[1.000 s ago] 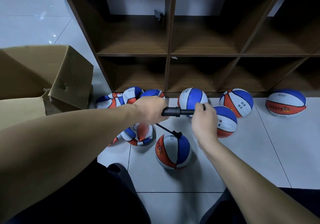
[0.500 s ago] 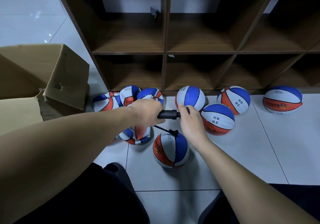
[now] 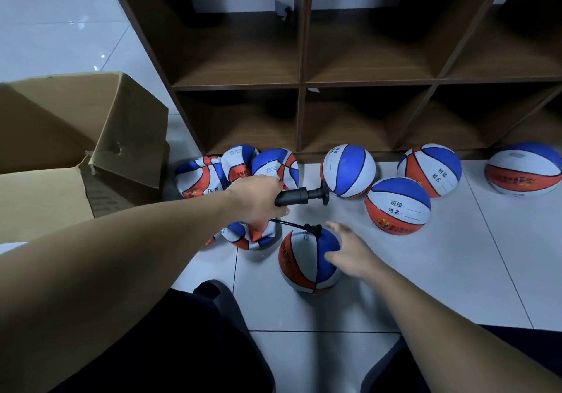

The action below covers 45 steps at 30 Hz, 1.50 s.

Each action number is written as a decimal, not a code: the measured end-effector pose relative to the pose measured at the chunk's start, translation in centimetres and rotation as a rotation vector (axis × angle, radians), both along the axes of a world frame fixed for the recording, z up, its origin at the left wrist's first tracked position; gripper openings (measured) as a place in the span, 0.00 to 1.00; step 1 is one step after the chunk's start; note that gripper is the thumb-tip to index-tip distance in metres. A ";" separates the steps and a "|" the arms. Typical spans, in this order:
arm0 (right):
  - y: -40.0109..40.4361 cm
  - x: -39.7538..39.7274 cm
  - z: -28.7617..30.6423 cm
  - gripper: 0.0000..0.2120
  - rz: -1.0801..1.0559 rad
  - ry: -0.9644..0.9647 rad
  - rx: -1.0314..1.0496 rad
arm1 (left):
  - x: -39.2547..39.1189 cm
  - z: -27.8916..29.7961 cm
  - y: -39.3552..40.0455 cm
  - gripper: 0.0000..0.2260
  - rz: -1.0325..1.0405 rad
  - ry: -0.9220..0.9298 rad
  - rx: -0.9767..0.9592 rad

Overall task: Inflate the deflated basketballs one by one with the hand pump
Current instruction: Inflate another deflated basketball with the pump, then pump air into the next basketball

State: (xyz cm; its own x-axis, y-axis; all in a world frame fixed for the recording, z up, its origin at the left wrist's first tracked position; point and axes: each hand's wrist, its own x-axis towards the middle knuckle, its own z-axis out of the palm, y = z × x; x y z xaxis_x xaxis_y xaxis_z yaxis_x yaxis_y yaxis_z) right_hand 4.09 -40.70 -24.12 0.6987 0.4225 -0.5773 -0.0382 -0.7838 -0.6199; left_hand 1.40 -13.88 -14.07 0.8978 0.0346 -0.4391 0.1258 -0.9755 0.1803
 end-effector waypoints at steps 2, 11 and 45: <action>0.0 -0.1 -0.8 0.47 0.006 0.107 0.013 | -0.4 -1.0 0.0 0.14 0.055 0.041 0.035; -0.2 -0.2 -2.5 0.44 -0.008 0.188 0.124 | -2.0 -6.4 -2.4 0.16 0.492 0.165 -0.337; 2.9 -4.4 -5.3 0.65 0.261 -0.351 0.044 | -3.7 -7.8 -8.1 0.03 0.432 -0.179 -0.243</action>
